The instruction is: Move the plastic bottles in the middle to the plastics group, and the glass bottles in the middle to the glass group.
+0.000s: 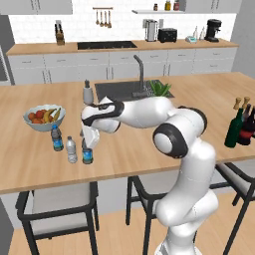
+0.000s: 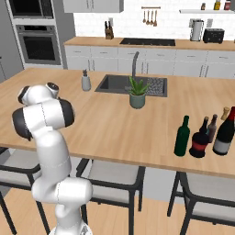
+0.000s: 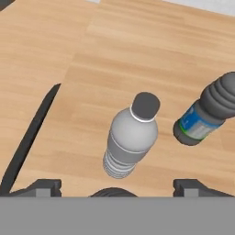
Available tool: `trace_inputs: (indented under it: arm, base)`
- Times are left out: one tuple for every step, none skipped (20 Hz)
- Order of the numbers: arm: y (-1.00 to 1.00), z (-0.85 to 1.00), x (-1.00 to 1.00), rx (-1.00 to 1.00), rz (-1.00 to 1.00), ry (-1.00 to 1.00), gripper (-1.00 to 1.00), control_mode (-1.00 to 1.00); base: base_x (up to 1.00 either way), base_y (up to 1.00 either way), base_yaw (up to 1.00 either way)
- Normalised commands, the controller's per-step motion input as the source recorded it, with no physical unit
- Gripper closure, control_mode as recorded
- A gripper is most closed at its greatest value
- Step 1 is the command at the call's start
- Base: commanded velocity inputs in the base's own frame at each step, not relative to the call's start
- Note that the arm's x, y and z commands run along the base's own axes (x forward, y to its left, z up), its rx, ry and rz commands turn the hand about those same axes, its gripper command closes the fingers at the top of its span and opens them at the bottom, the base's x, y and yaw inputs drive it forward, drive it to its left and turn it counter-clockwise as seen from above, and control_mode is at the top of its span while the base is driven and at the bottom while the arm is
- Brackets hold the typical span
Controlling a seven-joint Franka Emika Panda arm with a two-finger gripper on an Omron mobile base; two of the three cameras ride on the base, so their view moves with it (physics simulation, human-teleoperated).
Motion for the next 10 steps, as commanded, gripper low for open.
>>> trace_inputs:
  arm:
    - [0.0,-0.07,-0.36,0.0,0.0,-0.01,-1.0,-1.0]
    - [0.0,-0.01,-0.24,0.0,0.0,-0.02,-1.0,-1.0]
    - [0.0,0.0,-0.18,0.0,0.0,-0.05,-1.0,-1.0]
    - [0.0,0.0,-0.02,0.0,0.0,-0.06,-1.0,-1.0]
    - [0.0,0.06,0.0,0.0,0.0,-0.01,-1.0,-1.0]
    - [0.0,0.16,0.0,0.0,0.0,0.0,-1.0,-1.0]
    - [0.0,0.21,0.0,0.0,0.0,0.0,-1.0,-1.0]
    - [0.0,0.25,0.0,0.0,0.0,0.0,-1.0,-1.0]
    - [0.0,0.34,0.0,0.0,0.0,0.0,-1.0,-1.0]
    - [0.0,0.4,0.0,0.0,0.0,0.0,-1.0,-1.0]
  base:
    - [0.0,0.0,0.0]
    - [0.0,0.0,0.0]
    - [0.0,0.0,0.0]
    - [0.0,0.0,0.0]
    - [0.0,0.0,0.0]
    - [0.0,0.0,0.0]
    - [0.0,0.0,0.0]
    - [0.0,0.0,0.0]
    - [0.0,0.0,0.0]
    - [0.0,0.0,0.0]
